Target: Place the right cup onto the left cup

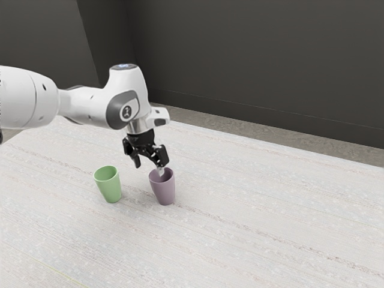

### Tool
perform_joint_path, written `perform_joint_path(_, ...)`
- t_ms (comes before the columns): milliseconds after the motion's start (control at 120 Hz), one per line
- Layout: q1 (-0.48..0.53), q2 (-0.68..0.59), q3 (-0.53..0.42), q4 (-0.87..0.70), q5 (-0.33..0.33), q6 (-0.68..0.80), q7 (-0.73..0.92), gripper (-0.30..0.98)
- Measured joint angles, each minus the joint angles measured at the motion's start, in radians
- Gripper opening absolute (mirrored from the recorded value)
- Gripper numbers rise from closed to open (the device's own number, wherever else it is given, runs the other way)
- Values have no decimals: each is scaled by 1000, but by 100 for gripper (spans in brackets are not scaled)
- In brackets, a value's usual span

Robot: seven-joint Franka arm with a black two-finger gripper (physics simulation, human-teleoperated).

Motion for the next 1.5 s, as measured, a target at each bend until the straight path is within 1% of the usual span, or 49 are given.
perform_joint_path(133,0,14,0,5,-1,21,-7,68)
perform_joint_path(333,2,45,1,15,-1,54,-14,55)
perform_joint_path(633,8,119,1,45,-4,74,-20,47)
perform_joint_path(700,9,126,2,49,-4,76,-21,39)
perform_joint_path(800,9,132,2,50,-5,88,-23,21)
perform_joint_path(858,9,132,2,50,-5,93,-23,12)
perform_joint_path(933,9,132,1,50,-5,97,-24,4)
perform_joint_path(1017,9,132,1,50,-5,101,-25,-1)
perform_joint_path(1150,9,132,1,49,-5,104,-26,-6)
perform_joint_path(1325,8,125,2,47,-2,105,-31,-8)
perform_joint_path(1500,8,69,1,40,2,96,-36,-9)
